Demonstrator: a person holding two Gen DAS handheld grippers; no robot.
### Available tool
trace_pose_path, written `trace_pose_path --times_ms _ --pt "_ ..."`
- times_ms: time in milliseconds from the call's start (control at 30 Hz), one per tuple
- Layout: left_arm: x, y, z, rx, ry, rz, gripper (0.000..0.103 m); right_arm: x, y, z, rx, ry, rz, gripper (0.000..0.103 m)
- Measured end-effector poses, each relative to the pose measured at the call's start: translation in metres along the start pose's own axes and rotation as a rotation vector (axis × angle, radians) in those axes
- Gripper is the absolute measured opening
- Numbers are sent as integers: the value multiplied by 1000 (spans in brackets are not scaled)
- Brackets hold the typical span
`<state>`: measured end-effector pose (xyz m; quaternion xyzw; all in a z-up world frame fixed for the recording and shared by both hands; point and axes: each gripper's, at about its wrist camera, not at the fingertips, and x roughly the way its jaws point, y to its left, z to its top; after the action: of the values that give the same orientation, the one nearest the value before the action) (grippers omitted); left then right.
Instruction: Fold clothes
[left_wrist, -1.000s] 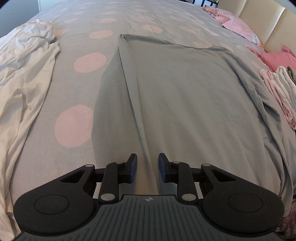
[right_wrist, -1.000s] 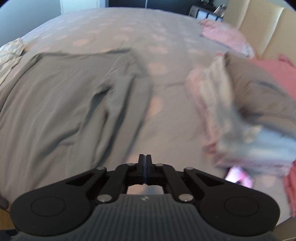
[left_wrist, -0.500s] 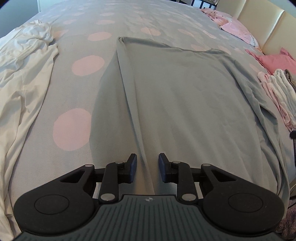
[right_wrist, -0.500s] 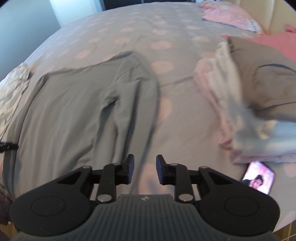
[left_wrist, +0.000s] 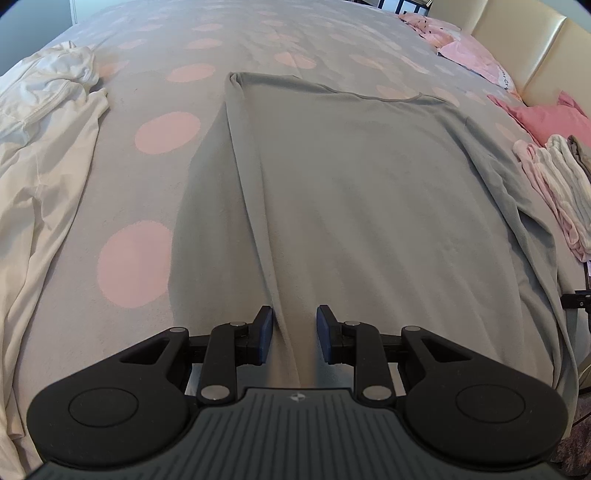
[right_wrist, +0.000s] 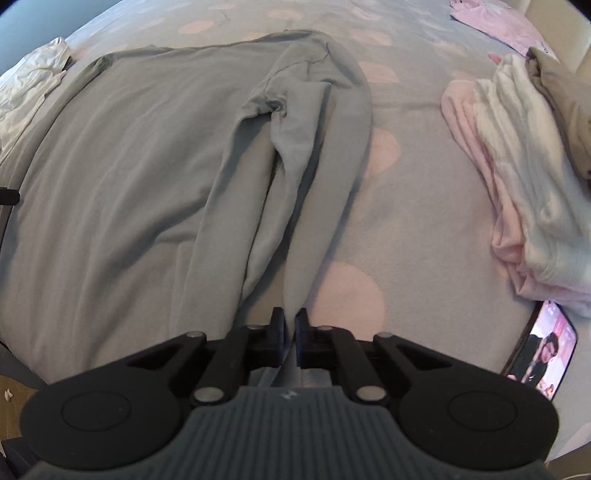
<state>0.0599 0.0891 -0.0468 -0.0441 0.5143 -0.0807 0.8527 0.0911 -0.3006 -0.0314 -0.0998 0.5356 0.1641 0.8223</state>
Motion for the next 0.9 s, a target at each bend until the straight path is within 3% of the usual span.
trace_pose_path --times_ms 200,533,767,900 --pt "-2 -1 2 -10 -1 -16 23 -28 -34 13 34 -31 -89 6" --pt "0 -3 3 -12 11 -18 23 -66 -87 57 -63 -124 -399 6" --pt "3 -1 2 -18 17 -33 23 -56 -105 65 22 -130 -348 8" --pt "7 -3 3 -12 29 -23 23 -54 -106 65 56 -140 -311 29"
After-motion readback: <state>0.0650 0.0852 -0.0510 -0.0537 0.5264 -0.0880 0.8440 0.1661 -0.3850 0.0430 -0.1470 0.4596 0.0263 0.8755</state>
